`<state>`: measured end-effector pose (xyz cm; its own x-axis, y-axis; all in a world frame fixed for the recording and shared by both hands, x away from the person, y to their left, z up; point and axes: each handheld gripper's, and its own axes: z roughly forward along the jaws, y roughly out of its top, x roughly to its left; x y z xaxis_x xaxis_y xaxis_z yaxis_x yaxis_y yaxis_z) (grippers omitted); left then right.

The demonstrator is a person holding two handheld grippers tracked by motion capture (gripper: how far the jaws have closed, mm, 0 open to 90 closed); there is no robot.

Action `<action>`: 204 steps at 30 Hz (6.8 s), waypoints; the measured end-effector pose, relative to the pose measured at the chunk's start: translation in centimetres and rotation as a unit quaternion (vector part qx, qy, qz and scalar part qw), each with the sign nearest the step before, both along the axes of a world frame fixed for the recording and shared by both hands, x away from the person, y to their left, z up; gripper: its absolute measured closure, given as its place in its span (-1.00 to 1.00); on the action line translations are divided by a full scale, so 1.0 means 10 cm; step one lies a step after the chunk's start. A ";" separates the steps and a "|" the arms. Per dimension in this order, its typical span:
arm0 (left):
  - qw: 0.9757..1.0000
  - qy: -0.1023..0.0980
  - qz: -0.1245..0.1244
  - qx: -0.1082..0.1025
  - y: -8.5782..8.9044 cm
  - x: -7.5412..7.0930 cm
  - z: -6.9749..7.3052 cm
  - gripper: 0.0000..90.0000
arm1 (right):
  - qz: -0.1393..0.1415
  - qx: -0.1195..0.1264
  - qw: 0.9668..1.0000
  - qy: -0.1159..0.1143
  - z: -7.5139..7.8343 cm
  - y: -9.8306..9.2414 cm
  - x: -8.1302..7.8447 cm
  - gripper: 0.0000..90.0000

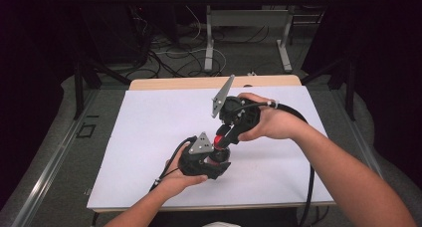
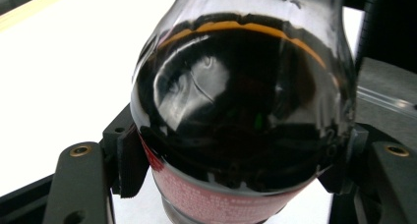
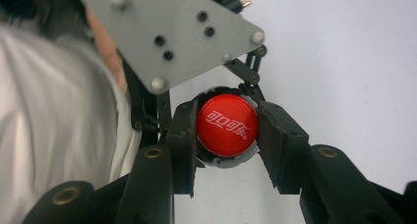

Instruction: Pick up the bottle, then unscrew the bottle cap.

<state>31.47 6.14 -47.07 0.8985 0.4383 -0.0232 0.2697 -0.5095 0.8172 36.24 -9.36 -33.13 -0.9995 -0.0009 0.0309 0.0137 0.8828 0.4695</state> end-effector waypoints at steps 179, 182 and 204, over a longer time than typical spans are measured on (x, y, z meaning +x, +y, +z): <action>0.994 0.017 0.093 -0.048 0.12 0.79 0.10 -0.34 | -0.201 0.098 0.974 -0.029 -0.66 -0.67 -0.18 0.34; 0.994 0.021 0.100 -0.049 0.13 0.86 0.12 -0.34 | -0.206 0.098 0.973 -0.035 -0.71 -0.68 -0.20 0.34; 0.984 0.027 0.170 -0.049 0.18 1.43 -0.15 -0.34 | -0.253 0.107 0.961 -0.020 -1.23 -0.72 -0.17 0.34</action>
<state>45.79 7.91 -48.60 0.6965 0.7069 -0.1232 0.4551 -0.3025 0.8375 34.51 -16.59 -45.45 -0.8742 0.4834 0.0460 0.3942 0.6511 0.6486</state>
